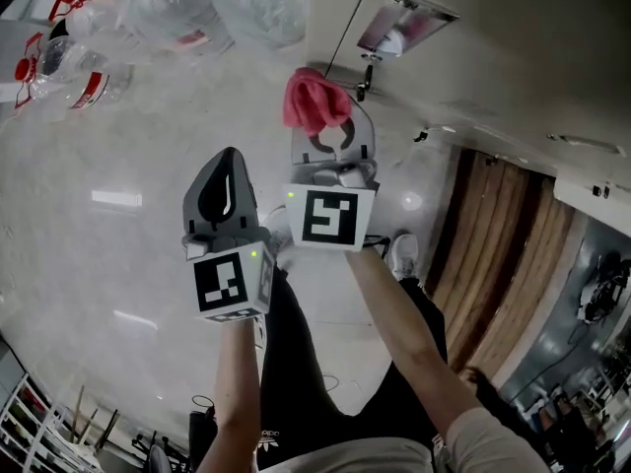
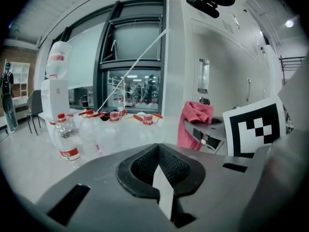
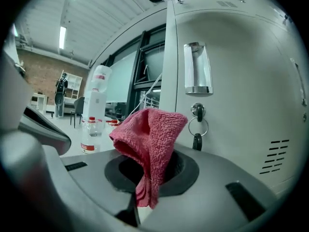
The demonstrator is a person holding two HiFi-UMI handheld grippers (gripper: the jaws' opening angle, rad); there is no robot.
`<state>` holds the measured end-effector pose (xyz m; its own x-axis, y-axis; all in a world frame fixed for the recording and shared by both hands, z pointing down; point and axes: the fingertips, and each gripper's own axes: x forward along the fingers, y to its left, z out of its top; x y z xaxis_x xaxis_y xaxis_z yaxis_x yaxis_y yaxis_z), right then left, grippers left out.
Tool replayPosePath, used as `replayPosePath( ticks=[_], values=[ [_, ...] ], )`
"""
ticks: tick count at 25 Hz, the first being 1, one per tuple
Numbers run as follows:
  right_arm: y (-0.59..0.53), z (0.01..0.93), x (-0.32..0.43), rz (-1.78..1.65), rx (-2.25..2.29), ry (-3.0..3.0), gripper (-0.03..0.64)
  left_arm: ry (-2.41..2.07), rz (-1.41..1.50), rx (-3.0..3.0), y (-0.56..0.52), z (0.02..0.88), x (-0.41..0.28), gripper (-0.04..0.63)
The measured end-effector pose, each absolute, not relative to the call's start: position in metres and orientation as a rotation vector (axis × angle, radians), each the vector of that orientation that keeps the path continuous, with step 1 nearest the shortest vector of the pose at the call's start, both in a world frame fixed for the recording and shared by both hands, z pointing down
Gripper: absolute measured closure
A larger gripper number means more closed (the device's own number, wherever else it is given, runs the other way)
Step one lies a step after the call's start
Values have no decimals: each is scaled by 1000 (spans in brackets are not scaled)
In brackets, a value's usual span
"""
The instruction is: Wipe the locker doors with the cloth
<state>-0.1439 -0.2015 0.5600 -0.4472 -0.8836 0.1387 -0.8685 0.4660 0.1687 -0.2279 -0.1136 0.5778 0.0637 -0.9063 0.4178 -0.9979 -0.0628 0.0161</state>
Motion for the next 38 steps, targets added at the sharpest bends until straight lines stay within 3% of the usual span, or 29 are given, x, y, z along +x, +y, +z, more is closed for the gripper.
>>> replayPosePath(
  ticks=[15, 38],
  values=[
    [-216, 551, -107, -132, 1629, -2458, 586, -1891, 389, 2065, -111, 575, -202, 578],
    [-208, 557, 150, -105, 1929, -2122, 586, -1602, 416, 2301, -142, 580, 0, 578]
  ],
)
